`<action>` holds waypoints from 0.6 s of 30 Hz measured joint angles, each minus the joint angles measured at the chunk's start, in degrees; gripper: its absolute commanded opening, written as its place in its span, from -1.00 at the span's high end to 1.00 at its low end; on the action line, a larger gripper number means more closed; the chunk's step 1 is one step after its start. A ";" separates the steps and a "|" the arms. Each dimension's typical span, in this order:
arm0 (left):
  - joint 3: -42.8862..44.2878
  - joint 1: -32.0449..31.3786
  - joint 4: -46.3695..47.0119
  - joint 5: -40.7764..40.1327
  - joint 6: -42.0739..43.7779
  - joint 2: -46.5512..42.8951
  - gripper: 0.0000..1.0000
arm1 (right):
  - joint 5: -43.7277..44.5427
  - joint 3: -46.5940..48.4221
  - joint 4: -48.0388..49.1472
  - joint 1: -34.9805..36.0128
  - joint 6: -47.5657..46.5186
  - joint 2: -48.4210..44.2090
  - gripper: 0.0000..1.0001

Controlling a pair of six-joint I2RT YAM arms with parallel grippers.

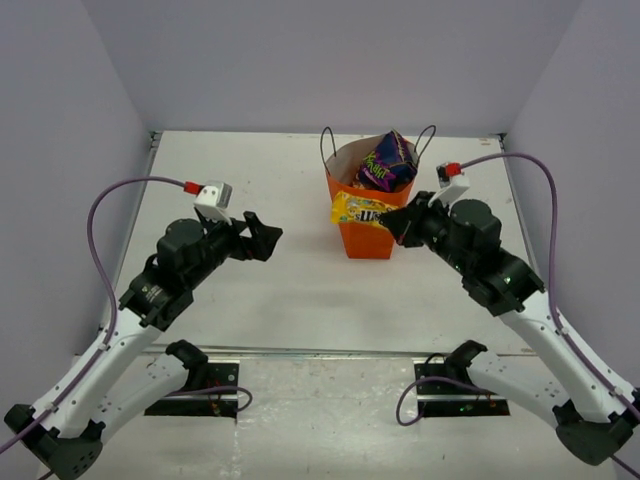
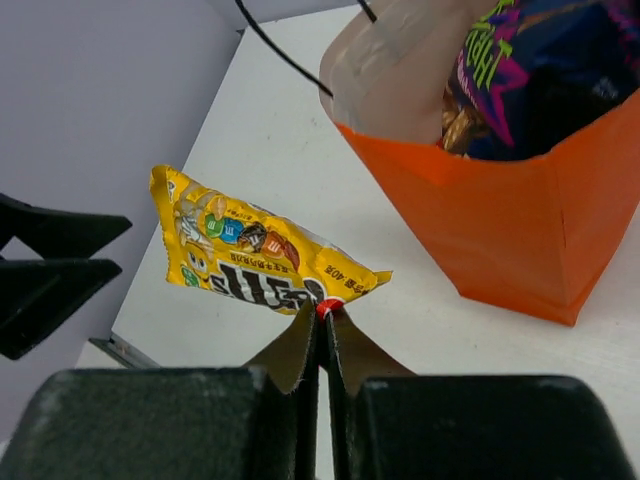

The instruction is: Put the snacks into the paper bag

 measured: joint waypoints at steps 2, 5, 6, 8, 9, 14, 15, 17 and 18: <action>-0.02 0.00 -0.02 -0.02 0.02 -0.39 -1.00 | 1.68 4.72 -0.83 0.00 -1.70 3.23 1.00; -0.02 0.00 -0.02 -0.07 0.07 -1.42 -1.00 | 4.52 11.74 -2.75 0.00 -3.93 9.53 1.00; -0.02 0.00 -0.02 -0.09 0.07 -1.75 -1.00 | 5.53 13.60 -3.21 -0.04 -4.55 11.67 1.00; -0.02 0.00 -0.02 -0.11 0.11 -2.16 -1.00 | 7.19 16.48 -3.76 -0.15 -5.62 15.15 1.00; -0.02 0.00 -0.02 -0.11 0.11 -2.32 -1.00 | 7.69 17.57 -4.22 -0.28 -6.01 16.33 1.00; -0.04 0.00 -0.37 -0.50 0.28 -3.04 -1.00 | 10.99 23.91 -5.97 -2.29 -7.93 22.34 1.00; -0.04 0.00 -0.59 -0.70 0.44 -3.34 -1.00 | 11.54 25.09 -6.03 -2.75 -8.24 23.32 1.00; -0.04 0.00 -1.03 -1.14 0.61 -3.98 -1.00 | 12.22 26.99 -6.01 -3.69 -8.76 25.18 1.00; -0.04 0.00 -1.22 -1.33 0.63 -4.24 -1.00 | 12.59 27.71 -6.01 -4.13 -8.96 26.01 1.00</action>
